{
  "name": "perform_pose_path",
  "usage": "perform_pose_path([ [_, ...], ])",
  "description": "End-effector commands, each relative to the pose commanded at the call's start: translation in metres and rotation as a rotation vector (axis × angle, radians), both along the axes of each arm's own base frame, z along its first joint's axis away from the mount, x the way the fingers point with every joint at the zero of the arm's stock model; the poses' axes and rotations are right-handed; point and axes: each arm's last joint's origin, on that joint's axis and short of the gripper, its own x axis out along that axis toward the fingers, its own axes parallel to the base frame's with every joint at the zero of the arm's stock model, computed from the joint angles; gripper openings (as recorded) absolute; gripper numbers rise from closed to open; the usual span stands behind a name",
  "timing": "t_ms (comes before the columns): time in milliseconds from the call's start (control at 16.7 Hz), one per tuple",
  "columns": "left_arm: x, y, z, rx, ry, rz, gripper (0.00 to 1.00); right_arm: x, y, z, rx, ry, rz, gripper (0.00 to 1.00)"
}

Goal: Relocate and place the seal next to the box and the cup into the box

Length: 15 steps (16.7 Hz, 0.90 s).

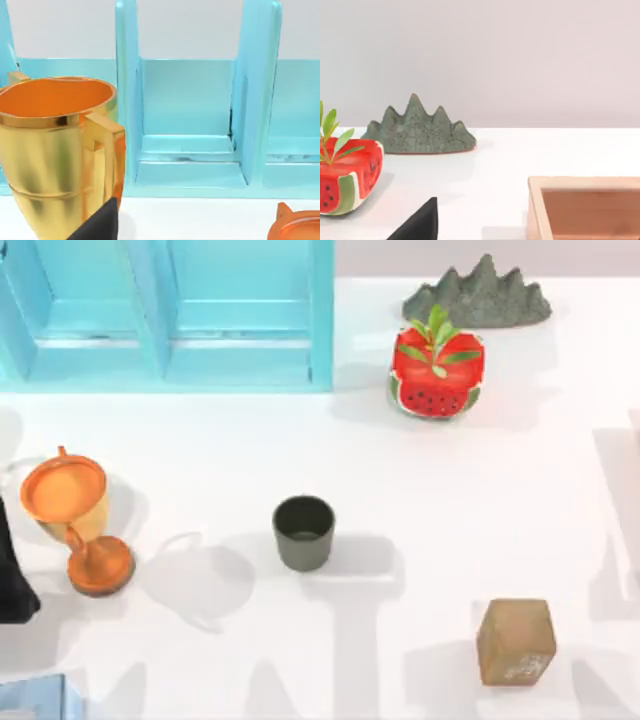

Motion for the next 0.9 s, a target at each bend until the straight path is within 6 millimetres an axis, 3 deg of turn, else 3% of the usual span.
perform_pose_path([
  [240, 0.000, 0.000, 0.000, 0.000, 0.000, 0.000, 1.00, 0.001, 0.003, 0.003, 0.024, 0.036, 0.026, 1.00],
  [420, 0.000, 0.000, 0.000, 0.000, 0.000, 0.000, 1.00, 0.003, 0.015, 0.020, 0.097, 0.158, 0.123, 1.00],
  [660, 0.000, 0.000, 0.000, 0.000, 0.000, 0.000, 1.00, 0.017, 0.042, 0.054, 0.191, 0.449, 0.262, 1.00],
  [900, 0.000, 0.000, 0.000, 0.000, 0.000, 0.000, 1.00, 0.045, 0.082, 0.074, 0.206, 0.833, 0.282, 1.00],
])
